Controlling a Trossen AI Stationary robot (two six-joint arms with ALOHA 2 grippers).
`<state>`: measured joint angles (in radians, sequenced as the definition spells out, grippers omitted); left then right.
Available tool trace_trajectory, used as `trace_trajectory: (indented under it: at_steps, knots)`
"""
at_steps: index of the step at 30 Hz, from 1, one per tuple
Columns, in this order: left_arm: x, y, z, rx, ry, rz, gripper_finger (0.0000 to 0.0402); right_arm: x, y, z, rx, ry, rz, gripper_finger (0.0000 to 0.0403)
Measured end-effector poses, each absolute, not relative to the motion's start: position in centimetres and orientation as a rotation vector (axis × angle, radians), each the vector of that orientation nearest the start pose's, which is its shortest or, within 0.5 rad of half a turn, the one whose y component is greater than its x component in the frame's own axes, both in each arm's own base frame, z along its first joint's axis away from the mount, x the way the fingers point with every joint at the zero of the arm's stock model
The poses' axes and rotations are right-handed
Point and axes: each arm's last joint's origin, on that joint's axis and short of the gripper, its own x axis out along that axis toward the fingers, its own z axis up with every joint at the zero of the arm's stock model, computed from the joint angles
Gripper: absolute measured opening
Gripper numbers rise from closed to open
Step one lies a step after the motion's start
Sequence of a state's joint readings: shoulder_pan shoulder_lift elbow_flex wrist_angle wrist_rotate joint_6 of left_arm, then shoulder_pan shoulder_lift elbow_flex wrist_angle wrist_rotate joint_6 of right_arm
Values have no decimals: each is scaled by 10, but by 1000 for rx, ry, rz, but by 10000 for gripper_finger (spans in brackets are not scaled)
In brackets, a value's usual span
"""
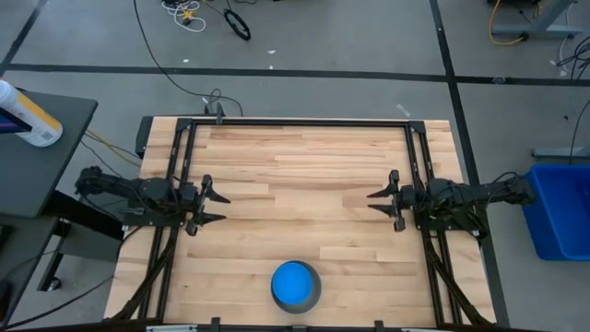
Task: Nest bowls inside each other
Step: Return to Home Position
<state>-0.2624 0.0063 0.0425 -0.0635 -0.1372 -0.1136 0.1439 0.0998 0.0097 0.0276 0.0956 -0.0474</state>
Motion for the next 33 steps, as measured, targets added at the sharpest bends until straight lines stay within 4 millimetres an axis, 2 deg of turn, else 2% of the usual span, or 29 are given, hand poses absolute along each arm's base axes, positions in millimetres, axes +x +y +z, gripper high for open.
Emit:
trace_trajectory:
  at_steps: [6,17,25,33]
  knots:
    - [94,-16,171,-87,38,-101,234,103,7,163,-94,50,-60,135]
    - [94,-14,172,-32,27,-80,234,103,6,162,-122,63,-67,135]
    - [94,-14,177,97,-50,-76,234,103,6,162,-122,63,-66,135]
    - [94,-14,177,164,-48,-75,234,103,6,162,-122,63,-66,135]
